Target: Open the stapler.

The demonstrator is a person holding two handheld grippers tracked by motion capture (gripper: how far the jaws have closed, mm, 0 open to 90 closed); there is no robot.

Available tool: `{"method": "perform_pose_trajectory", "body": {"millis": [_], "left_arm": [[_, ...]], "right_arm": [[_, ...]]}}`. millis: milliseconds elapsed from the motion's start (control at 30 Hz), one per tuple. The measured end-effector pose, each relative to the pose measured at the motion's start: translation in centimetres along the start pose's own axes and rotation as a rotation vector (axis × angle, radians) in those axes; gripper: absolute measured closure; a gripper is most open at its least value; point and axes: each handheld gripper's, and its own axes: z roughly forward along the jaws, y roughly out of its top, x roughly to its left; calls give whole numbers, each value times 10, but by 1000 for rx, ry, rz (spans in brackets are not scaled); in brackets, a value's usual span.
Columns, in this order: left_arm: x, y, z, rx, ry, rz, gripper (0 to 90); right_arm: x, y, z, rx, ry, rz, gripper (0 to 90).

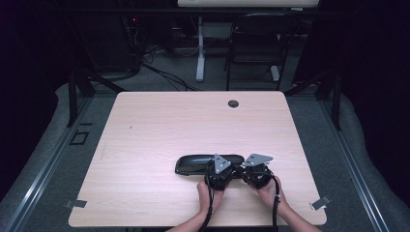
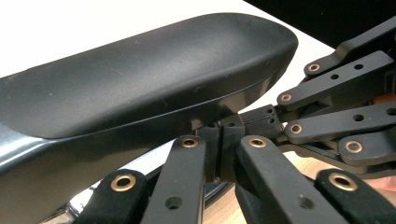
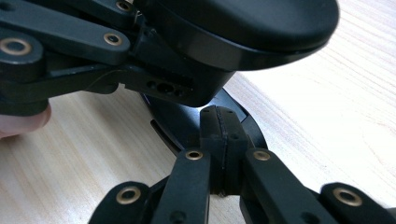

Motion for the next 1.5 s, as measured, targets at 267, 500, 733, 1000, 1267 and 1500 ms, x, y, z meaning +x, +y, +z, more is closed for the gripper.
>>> {"method": "perform_pose_trajectory", "body": {"millis": [267,500,733,1000,1267,1500], "left_arm": [[1,-1,-1,-1,-6,-18,900],[-1,1,-2,-5,-13,2,900],[0,1,-1,-8,-8,1,900],[-3,2,5,-12,-15,-6,900],[-3,1,5,-23,-12,-16,900],[-1,53,-32,-227,31,58,900]], "right_arm": [[0,0,0,-2,-2,2,900],[0,0,0,0,-2,0,900],[1,1,1,-4,-1,-4,900],[1,0,1,-7,1,8,900],[1,0,1,-6,-2,7,900],[1,1,1,5,0,23,900]]}}
